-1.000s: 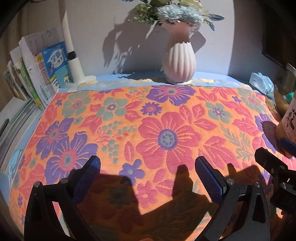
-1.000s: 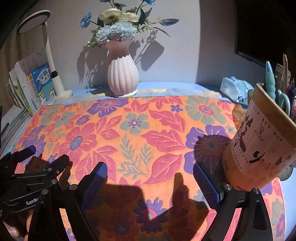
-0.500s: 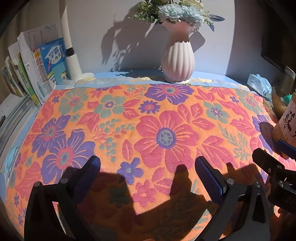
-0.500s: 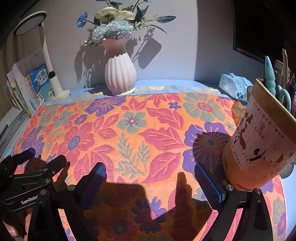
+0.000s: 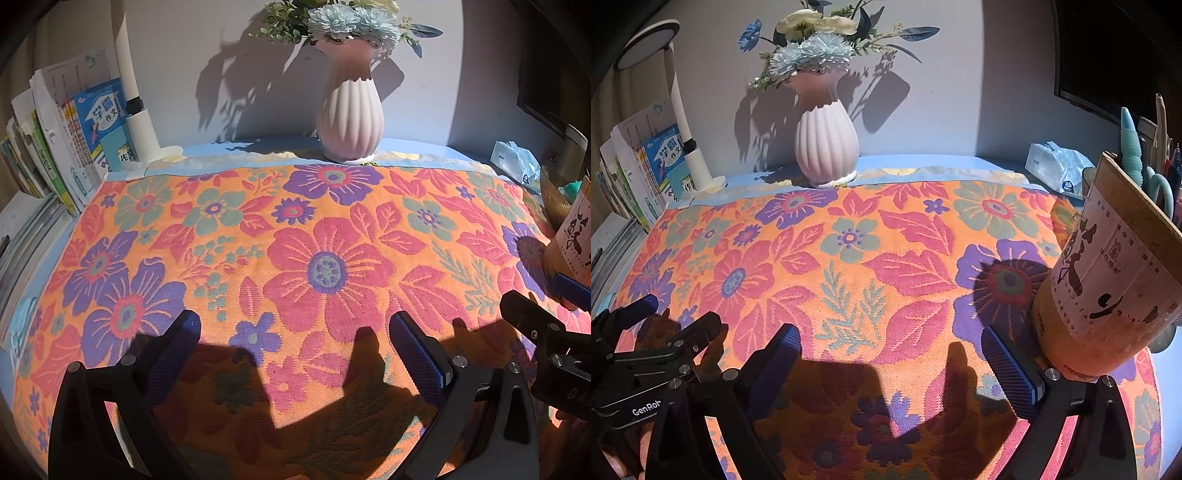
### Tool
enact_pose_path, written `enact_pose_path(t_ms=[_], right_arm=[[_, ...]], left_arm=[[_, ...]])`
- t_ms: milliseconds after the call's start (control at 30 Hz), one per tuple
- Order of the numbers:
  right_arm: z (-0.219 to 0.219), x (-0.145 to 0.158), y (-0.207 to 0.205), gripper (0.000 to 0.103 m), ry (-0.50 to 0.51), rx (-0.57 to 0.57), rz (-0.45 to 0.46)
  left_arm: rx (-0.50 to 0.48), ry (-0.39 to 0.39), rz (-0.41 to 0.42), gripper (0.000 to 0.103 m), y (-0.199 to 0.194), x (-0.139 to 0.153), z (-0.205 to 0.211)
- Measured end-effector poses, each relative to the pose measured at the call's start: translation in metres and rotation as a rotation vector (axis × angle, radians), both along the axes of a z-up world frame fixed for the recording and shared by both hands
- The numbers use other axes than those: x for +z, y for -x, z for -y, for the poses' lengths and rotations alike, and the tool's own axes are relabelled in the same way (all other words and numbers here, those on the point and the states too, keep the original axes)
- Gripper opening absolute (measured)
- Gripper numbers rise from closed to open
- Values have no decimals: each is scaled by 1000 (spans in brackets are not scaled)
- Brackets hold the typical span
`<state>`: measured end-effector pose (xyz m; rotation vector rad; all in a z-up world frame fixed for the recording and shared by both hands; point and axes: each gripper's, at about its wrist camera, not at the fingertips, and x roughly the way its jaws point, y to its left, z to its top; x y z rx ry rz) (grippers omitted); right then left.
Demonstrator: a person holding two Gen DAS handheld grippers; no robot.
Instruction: Organize soft objects
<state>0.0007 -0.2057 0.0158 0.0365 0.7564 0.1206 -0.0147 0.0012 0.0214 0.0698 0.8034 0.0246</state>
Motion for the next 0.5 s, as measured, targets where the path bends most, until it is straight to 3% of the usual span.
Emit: enact_pose_path(t_ms=[500], right_arm=[[1,0,-1,98,1,5,-1]], left_arm=[[-8,-10,-4,102,-2,-2,0]])
